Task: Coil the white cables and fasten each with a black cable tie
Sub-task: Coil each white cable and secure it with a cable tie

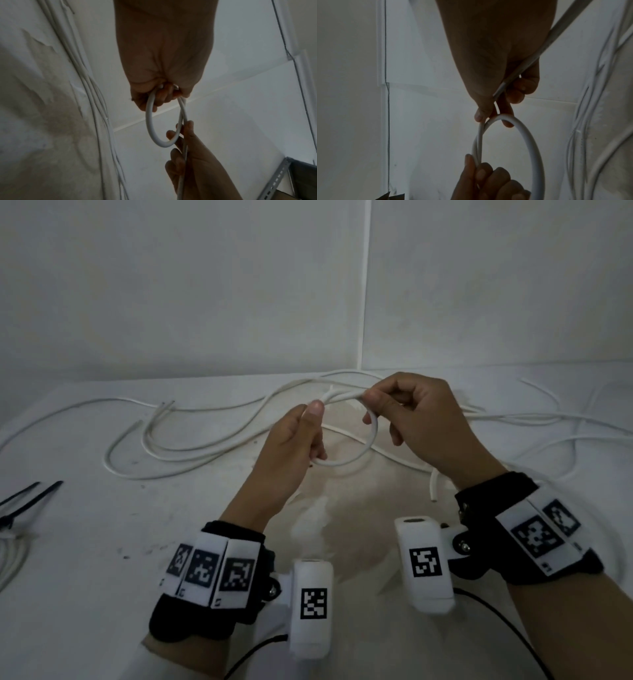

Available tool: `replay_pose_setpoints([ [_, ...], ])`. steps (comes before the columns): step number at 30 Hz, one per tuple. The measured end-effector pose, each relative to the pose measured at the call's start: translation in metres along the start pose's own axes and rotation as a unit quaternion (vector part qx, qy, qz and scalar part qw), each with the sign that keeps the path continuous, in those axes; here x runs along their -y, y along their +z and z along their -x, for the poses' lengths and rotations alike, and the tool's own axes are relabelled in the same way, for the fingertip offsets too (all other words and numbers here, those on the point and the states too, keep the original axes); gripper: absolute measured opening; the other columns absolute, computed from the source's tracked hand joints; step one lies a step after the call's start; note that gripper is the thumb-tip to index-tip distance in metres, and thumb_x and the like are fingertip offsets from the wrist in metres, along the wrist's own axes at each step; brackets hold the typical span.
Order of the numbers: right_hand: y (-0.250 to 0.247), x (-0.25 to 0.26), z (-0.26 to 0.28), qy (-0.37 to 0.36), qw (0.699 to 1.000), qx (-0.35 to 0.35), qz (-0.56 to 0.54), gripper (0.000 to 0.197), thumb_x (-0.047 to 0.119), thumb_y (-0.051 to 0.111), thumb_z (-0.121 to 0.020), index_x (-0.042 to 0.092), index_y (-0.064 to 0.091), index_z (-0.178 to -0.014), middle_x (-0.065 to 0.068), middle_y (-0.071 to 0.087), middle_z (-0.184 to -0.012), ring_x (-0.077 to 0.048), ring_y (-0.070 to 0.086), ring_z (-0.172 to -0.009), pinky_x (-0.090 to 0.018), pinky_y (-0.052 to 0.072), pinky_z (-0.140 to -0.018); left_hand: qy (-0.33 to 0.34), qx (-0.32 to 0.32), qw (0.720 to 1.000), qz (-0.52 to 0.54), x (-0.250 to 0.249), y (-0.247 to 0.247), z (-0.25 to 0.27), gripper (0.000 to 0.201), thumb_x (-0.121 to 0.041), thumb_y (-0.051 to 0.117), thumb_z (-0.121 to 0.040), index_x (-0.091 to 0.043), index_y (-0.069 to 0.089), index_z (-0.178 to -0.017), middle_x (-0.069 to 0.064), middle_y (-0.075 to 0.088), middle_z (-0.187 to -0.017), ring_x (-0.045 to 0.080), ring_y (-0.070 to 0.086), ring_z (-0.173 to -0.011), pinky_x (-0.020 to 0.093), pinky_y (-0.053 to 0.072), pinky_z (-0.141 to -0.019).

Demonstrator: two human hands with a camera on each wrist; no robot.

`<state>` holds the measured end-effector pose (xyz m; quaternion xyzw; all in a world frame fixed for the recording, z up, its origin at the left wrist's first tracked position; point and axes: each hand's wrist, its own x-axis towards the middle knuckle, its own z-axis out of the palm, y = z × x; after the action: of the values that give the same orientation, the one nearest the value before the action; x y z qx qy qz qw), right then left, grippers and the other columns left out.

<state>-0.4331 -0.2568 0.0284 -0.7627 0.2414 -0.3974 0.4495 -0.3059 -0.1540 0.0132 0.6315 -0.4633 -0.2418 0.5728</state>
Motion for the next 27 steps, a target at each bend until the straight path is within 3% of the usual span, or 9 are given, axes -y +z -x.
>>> replay_pose_setpoints([
  [1, -0.001, -0.001, 0.000, -0.001, 1.000, 0.000, 0.007, 0.012, 0.018, 0.060, -0.087, 0.014, 0.063, -0.077, -0.003, 0.066, -0.070, -0.003, 0.047, -0.038, -0.015, 0.038, -0.042, 0.003, -0.004, 1.000, 0.014, 0.001, 0.000, -0.002, 0.039, -0.029, 0.033, -0.100, -0.016, 0.037, -0.063, -0.013, 0.039, -0.042, 0.000, 0.041, -0.044, 0.032, 0.040, -0.066],
  [3, -0.004, -0.004, -0.001, 0.010, 1.000, 0.007, 0.015, 0.011, 0.018, 0.060, -0.087, 0.019, 0.062, -0.077, 0.001, 0.066, -0.068, -0.004, 0.044, -0.036, -0.015, 0.038, -0.041, -0.006, -0.025, 0.998, 0.050, 0.004, -0.006, -0.006, 0.040, -0.026, 0.033, -0.100, -0.016, 0.033, -0.061, -0.013, 0.035, -0.042, 0.000, 0.036, -0.041, 0.036, 0.038, -0.066],
  [6, -0.012, -0.006, -0.003, 0.032, 0.998, 0.053, 0.021, 0.013, 0.013, 0.059, -0.088, 0.025, 0.061, -0.082, 0.008, 0.064, -0.055, -0.006, 0.043, -0.041, -0.015, 0.039, -0.045, -0.031, -0.066, 0.989, 0.126, 0.005, -0.022, -0.013, 0.039, -0.021, 0.033, -0.101, -0.017, 0.030, -0.062, -0.013, 0.028, -0.046, 0.003, 0.027, -0.041, 0.024, 0.037, -0.055],
  [9, -0.021, -0.004, -0.002, 0.041, 0.992, 0.091, 0.081, 0.018, 0.014, 0.059, -0.087, 0.031, 0.058, -0.085, 0.009, 0.059, -0.055, -0.002, 0.048, -0.048, -0.014, 0.041, -0.054, -0.040, -0.091, 0.983, 0.157, 0.003, -0.035, -0.018, 0.039, -0.020, 0.034, -0.101, -0.017, 0.030, -0.062, -0.011, 0.026, -0.047, 0.005, 0.024, -0.041, 0.019, 0.034, -0.048],
  [13, -0.036, -0.005, -0.004, 0.016, 0.983, -0.020, 0.182, 0.007, 0.026, 0.060, -0.085, 0.031, 0.055, -0.082, 0.008, 0.058, -0.071, -0.008, 0.052, -0.051, -0.022, 0.043, -0.055, -0.025, -0.116, 0.977, 0.177, -0.001, -0.043, -0.019, 0.040, -0.021, 0.033, -0.101, -0.017, 0.030, -0.061, -0.012, 0.026, -0.045, 0.005, 0.023, -0.040, 0.018, 0.033, -0.045],
  [16, -0.049, -0.011, -0.007, -0.001, 0.948, -0.102, 0.301, 0.010, 0.030, 0.058, -0.086, 0.026, 0.053, -0.078, 0.010, 0.058, -0.070, -0.006, 0.049, -0.052, -0.026, 0.036, -0.062, -0.042, -0.153, 0.962, 0.224, -0.006, -0.056, -0.021, 0.042, -0.021, 0.032, -0.101, -0.018, 0.029, -0.060, -0.012, 0.025, -0.042, 0.005, 0.021, -0.037, 0.018, 0.030, -0.042],
  [19, -0.049, -0.010, -0.008, 0.035, 0.976, -0.060, 0.208, 0.022, 0.038, 0.056, -0.087, 0.023, 0.055, -0.071, 0.007, 0.061, -0.068, -0.008, 0.054, -0.057, -0.032, 0.042, -0.068, -0.041, -0.180, 0.948, 0.258, -0.011, -0.070, -0.022, 0.042, -0.024, 0.031, -0.101, -0.019, 0.028, -0.060, -0.011, 0.024, -0.041, 0.005, 0.020, -0.036, 0.016, 0.029, -0.041],
  [24, -0.014, 0.004, -0.002, 0.056, 0.995, 0.060, 0.061, 0.047, 0.065, 0.049, -0.078, 0.019, 0.060, -0.081, 0.003, 0.066, -0.077, -0.008, 0.064, -0.065, -0.030, 0.051, -0.071, -0.030, -0.185, 0.958, 0.218, -0.010, -0.064, -0.020, 0.043, -0.022, 0.031, -0.102, -0.019, 0.026, -0.059, -0.011, 0.023, -0.043, 0.006, 0.020, -0.039, 0.018, 0.031, -0.043],
  [27, -0.011, 0.003, 0.001, 0.077, 0.993, 0.082, 0.030, 0.008, 0.026, 0.060, -0.086, 0.025, 0.053, -0.088, 0.004, 0.059, -0.077, -0.007, 0.060, -0.051, -0.018, 0.049, -0.055, -0.024, -0.192, 0.955, 0.226, -0.009, -0.065, -0.020, 0.043, -0.022, 0.030, -0.102, -0.019, 0.025, -0.059, -0.011, 0.022, -0.043, 0.007, 0.018, -0.041, 0.017, 0.031, -0.043],
])
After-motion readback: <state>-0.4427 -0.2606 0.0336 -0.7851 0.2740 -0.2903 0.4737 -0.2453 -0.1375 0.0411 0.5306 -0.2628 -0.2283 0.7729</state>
